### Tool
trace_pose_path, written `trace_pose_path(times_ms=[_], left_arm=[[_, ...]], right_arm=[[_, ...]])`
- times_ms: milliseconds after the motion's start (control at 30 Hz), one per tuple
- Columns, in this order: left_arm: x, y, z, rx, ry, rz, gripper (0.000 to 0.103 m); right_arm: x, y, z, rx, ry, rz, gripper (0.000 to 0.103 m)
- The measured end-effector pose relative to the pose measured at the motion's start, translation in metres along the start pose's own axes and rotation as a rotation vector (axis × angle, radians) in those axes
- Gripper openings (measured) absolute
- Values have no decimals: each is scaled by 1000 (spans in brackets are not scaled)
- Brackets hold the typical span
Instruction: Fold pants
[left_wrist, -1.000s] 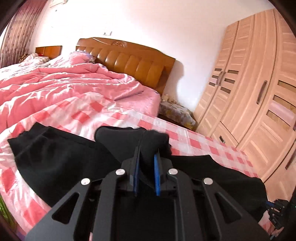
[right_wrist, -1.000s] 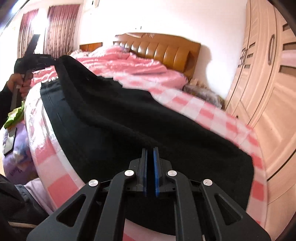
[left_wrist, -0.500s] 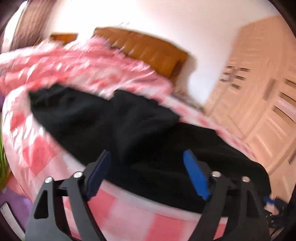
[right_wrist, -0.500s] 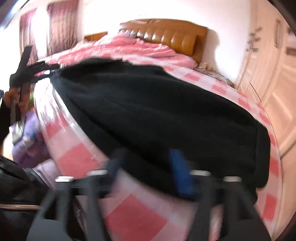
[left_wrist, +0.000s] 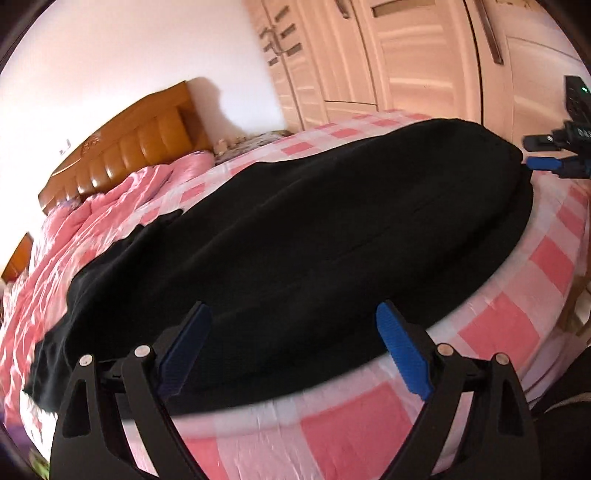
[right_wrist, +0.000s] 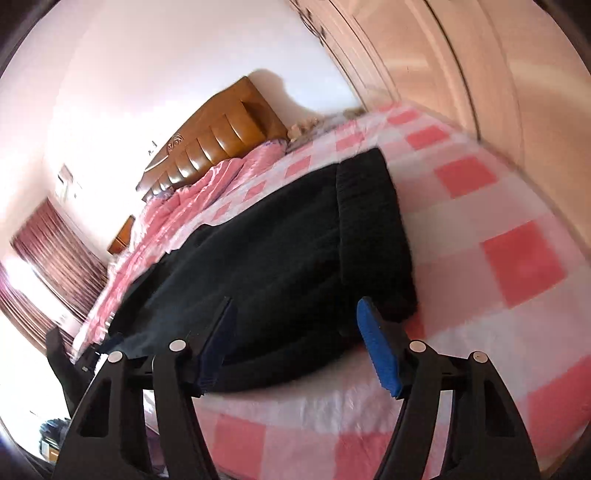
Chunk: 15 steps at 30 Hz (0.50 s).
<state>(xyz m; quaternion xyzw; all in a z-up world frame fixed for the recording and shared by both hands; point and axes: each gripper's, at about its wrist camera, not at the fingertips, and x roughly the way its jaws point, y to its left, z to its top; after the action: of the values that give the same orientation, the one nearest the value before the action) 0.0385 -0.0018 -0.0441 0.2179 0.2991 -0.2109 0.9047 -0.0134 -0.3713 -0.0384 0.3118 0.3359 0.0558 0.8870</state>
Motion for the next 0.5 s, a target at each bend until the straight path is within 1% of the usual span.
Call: trace_pose_path(times_ms=[67, 133, 200, 233, 333, 400, 467, 500], left_arm=[[11, 4, 5, 10, 15, -7, 91], [20, 6, 6, 23, 55, -49, 91], [24, 8, 4, 31, 69, -85, 91], [24, 11, 3, 23, 69, -110, 91], [23, 14, -6, 33, 97, -172, 91], [25, 13, -11, 46, 109, -181, 91], [28, 19, -11, 19, 112, -214, 91], [29, 21, -10, 16, 114, -222, 90]], right_arm=[[10, -1, 7, 37, 12, -13, 64], [9, -8, 11, 81, 23, -5, 64], [7, -14, 10, 122, 27, 9, 63], [6, -16, 9, 138, 35, 5, 59], [1, -17, 6, 133, 61, -1, 55], [4, -18, 7, 124, 71, -19, 53], [6, -20, 11, 144, 66, -21, 53], [8, -20, 14, 161, 62, -18, 53]])
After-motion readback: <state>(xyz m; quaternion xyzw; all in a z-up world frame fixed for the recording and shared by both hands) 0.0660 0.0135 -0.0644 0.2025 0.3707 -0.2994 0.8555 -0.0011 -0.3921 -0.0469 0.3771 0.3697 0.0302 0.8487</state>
